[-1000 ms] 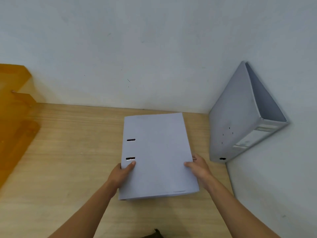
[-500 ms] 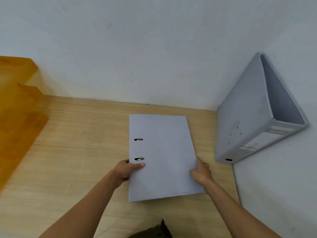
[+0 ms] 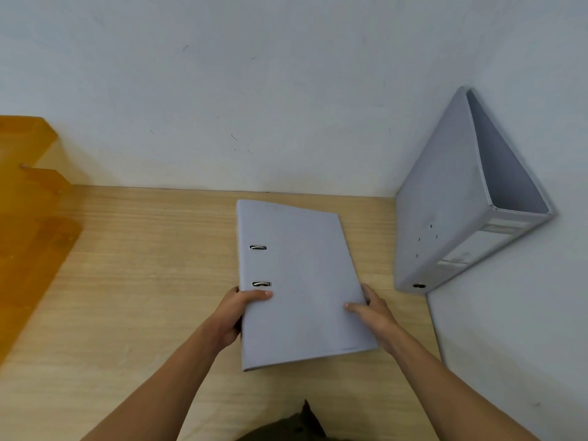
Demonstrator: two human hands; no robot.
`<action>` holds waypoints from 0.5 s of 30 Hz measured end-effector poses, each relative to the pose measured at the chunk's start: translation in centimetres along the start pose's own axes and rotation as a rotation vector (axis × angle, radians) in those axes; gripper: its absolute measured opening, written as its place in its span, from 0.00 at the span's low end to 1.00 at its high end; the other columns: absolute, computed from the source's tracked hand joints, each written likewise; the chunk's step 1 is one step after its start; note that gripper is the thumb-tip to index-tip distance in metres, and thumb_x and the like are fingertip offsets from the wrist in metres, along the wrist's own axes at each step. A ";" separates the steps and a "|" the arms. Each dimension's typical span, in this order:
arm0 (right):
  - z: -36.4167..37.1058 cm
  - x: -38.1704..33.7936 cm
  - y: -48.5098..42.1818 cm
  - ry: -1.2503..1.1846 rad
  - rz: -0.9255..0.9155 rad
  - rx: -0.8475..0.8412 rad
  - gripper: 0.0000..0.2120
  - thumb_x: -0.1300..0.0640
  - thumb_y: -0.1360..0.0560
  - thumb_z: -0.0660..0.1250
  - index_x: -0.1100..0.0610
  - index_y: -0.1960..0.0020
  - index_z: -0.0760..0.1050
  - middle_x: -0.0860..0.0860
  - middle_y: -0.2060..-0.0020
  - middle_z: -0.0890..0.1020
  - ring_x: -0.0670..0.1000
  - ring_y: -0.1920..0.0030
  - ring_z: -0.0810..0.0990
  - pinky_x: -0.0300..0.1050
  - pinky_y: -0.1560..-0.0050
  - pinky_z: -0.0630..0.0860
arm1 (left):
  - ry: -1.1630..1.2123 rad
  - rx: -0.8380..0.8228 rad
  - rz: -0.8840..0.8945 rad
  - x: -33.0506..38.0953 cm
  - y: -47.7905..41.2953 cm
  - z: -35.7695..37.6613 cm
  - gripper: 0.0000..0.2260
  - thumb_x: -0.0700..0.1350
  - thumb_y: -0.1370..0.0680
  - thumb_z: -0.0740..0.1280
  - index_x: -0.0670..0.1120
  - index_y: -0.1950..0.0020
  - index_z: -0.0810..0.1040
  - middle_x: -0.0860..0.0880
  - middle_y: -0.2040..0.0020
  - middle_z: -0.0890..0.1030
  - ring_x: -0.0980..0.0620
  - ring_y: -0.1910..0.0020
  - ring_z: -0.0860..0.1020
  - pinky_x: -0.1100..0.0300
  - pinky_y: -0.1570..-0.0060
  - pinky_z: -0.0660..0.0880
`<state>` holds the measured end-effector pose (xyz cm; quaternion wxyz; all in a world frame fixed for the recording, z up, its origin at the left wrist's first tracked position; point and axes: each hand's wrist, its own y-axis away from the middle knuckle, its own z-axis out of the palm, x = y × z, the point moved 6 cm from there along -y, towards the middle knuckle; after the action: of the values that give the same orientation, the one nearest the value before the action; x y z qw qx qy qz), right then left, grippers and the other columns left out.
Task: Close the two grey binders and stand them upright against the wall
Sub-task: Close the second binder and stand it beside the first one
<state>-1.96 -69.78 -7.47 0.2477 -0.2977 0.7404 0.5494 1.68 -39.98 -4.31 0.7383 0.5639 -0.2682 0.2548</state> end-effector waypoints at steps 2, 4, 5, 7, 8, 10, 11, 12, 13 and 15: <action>0.2 -0.1 0.3 -0.071 -0.030 0.010 0.25 0.63 0.25 0.71 0.53 0.30 0.74 0.55 0.34 0.80 0.55 0.39 0.81 0.53 0.35 0.76 | 0.014 -0.025 0.005 0.0 0.6 0.0 0.24 0.41 0.32 0.76 0.39 0.36 0.81 0.38 0.39 0.85 0.39 0.45 0.86 0.47 0.46 0.83; 0.1 -0.6 0.7 -0.135 -0.078 0.055 0.23 0.65 0.24 0.69 0.51 0.32 0.75 0.52 0.37 0.82 0.51 0.43 0.82 0.47 0.41 0.78 | 0.028 -0.068 0.023 0.5 1.2 -0.1 0.23 0.45 0.28 0.75 0.41 0.34 0.81 0.38 0.36 0.84 0.40 0.42 0.86 0.47 0.45 0.83; 0.1 -0.9 0.9 -0.156 -0.104 0.076 0.23 0.65 0.24 0.68 0.50 0.31 0.75 0.50 0.38 0.83 0.48 0.45 0.82 0.44 0.45 0.78 | 0.051 -0.093 0.027 0.8 1.4 -0.3 0.23 0.49 0.25 0.73 0.42 0.32 0.80 0.38 0.35 0.83 0.39 0.39 0.84 0.46 0.42 0.82; 0.2 -1.8 1.0 -0.183 -0.148 0.096 0.26 0.64 0.24 0.68 0.51 0.28 0.73 0.43 0.43 0.83 0.40 0.48 0.81 0.37 0.49 0.76 | 0.125 -0.146 0.026 1.7 1.7 -0.8 0.25 0.57 0.20 0.66 0.44 0.28 0.78 0.39 0.32 0.82 0.39 0.33 0.80 0.43 0.35 0.77; 0.3 -2.1 1.0 -0.191 -0.166 0.101 0.27 0.64 0.24 0.68 0.51 0.26 0.72 0.40 0.45 0.82 0.37 0.50 0.80 0.34 0.51 0.76 | 0.151 -0.164 0.031 2.3 2.0 -1.1 0.27 0.60 0.20 0.62 0.45 0.27 0.77 0.40 0.31 0.81 0.38 0.31 0.78 0.43 0.34 0.76; 0.6 -3.2 1.2 -0.209 -0.216 0.097 0.28 0.63 0.24 0.69 0.48 0.27 0.71 0.39 0.44 0.82 0.33 0.52 0.80 0.30 0.54 0.76 | 0.167 -0.171 0.074 4.2 2.3 -1.5 0.28 0.61 0.20 0.62 0.46 0.26 0.76 0.40 0.30 0.80 0.38 0.31 0.78 0.44 0.38 0.79; 0.8 -4.1 1.4 -0.213 -0.243 0.087 0.26 0.63 0.24 0.68 0.45 0.28 0.72 0.42 0.41 0.83 0.33 0.51 0.81 0.30 0.54 0.76 | 0.156 -0.159 0.108 5.2 2.5 -1.6 0.28 0.61 0.21 0.63 0.47 0.26 0.76 0.41 0.31 0.81 0.39 0.32 0.80 0.46 0.41 0.81; 1.0 -5.1 1.6 -0.208 -0.271 0.080 0.25 0.62 0.23 0.68 0.43 0.30 0.72 0.46 0.37 0.82 0.33 0.50 0.81 0.30 0.52 0.77 | 0.135 -0.134 0.141 6.1 2.7 -1.7 0.28 0.60 0.22 0.65 0.47 0.27 0.76 0.41 0.32 0.82 0.41 0.34 0.82 0.48 0.44 0.82; 1.1 -6.2 1.9 -0.175 -0.290 0.082 0.23 0.61 0.23 0.68 0.42 0.32 0.72 0.49 0.34 0.80 0.36 0.46 0.82 0.33 0.48 0.78 | 0.113 -0.103 0.171 7.0 2.9 -1.6 0.28 0.60 0.24 0.67 0.47 0.28 0.77 0.42 0.34 0.83 0.42 0.37 0.83 0.51 0.48 0.83; 1.5 -8.4 2.5 0.025 -0.279 0.073 0.27 0.53 0.23 0.70 0.46 0.25 0.68 0.53 0.24 0.69 0.48 0.28 0.73 0.47 0.30 0.71 | 0.090 -0.039 0.254 8.7 3.1 -0.9 0.30 0.59 0.28 0.70 0.47 0.29 0.77 0.44 0.35 0.85 0.44 0.40 0.85 0.54 0.52 0.84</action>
<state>2.25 -66.33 -0.40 0.3232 -0.3956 0.7143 0.4784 5.95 -37.71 3.60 0.7223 0.4987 -0.3089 0.3662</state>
